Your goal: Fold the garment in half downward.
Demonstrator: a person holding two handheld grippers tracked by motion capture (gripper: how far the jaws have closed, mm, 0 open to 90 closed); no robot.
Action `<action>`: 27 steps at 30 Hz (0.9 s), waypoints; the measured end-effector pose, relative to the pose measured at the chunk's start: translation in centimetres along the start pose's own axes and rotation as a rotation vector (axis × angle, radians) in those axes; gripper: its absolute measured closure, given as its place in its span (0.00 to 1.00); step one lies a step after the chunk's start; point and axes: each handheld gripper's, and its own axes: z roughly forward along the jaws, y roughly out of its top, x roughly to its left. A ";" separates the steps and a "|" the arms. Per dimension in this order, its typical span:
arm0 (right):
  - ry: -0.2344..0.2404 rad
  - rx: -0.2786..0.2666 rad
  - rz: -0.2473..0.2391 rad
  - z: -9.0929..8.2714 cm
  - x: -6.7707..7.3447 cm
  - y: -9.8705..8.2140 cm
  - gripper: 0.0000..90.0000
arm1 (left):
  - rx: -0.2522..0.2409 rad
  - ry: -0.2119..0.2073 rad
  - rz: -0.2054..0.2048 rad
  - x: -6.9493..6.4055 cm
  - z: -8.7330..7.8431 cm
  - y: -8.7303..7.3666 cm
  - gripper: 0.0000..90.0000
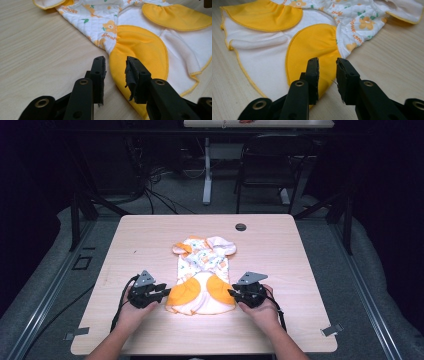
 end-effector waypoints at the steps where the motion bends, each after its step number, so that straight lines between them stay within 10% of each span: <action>1: 0.000 0.000 0.000 0.0 0.0 0.0 0.80 | 0.000 0.000 0.000 0.0 0.0 0.0 0.77; 14: 0.056 0.000 0.034 2.5 0.4 1.0 1.00 | 0.017 -0.016 0.057 -1.4 3.0 1.0 0.99; 27: 0.093 0.076 0.024 3.6 0.7 0.6 1.00 | 0.061 -0.034 0.090 -1.9 3.8 0.5 1.00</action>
